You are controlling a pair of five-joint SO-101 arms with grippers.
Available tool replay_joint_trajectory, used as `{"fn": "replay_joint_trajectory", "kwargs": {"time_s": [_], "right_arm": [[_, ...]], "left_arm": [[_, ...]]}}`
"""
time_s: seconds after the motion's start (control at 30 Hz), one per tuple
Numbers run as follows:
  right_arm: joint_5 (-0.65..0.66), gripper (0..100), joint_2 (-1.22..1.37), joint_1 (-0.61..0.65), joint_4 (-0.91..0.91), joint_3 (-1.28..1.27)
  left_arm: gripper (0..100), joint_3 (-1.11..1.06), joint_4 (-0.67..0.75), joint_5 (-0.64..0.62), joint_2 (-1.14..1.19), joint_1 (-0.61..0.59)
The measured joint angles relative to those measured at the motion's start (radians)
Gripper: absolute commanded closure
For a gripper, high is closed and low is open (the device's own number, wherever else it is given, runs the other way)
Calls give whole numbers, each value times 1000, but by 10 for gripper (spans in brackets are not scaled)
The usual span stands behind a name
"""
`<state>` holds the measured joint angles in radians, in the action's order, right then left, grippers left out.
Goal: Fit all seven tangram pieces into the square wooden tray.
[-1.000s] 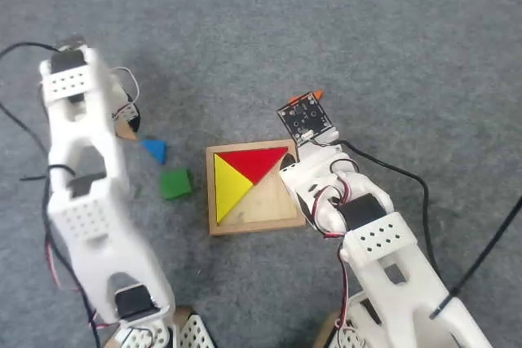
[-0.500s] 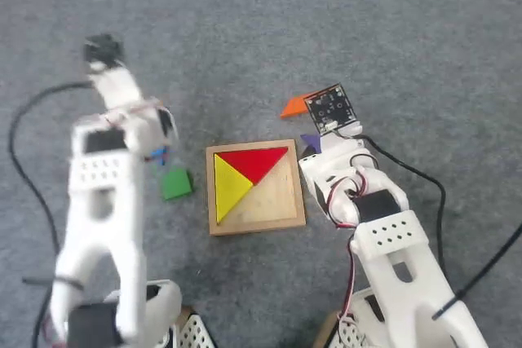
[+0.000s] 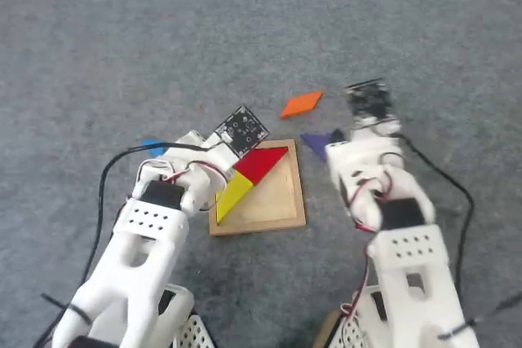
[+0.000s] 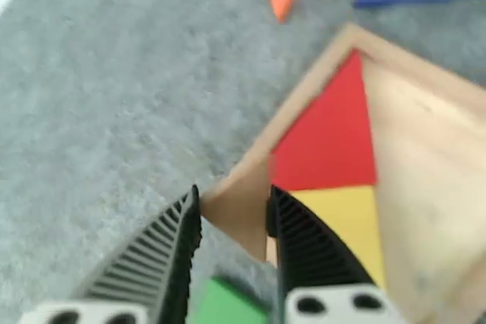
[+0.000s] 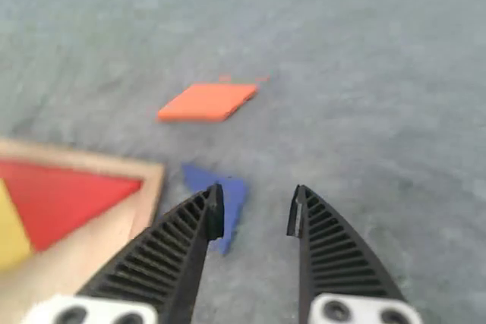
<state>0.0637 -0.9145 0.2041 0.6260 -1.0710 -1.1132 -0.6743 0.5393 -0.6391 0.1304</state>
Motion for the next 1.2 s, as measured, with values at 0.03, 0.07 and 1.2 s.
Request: {"fn": "replay_joint_trajectory", "kwargs": {"time_s": [0.03,0.07,1.2], "right_arm": [[-15,844,-31,-26,11,0],[-28,844,-61,-49,18,0],[-74,844,-164,-123,58,0]], "left_arm": [[989,0,-9,0,0,3],[989,0,-15,0,0,11],[988,-87,-204,230,-2,199]]}}
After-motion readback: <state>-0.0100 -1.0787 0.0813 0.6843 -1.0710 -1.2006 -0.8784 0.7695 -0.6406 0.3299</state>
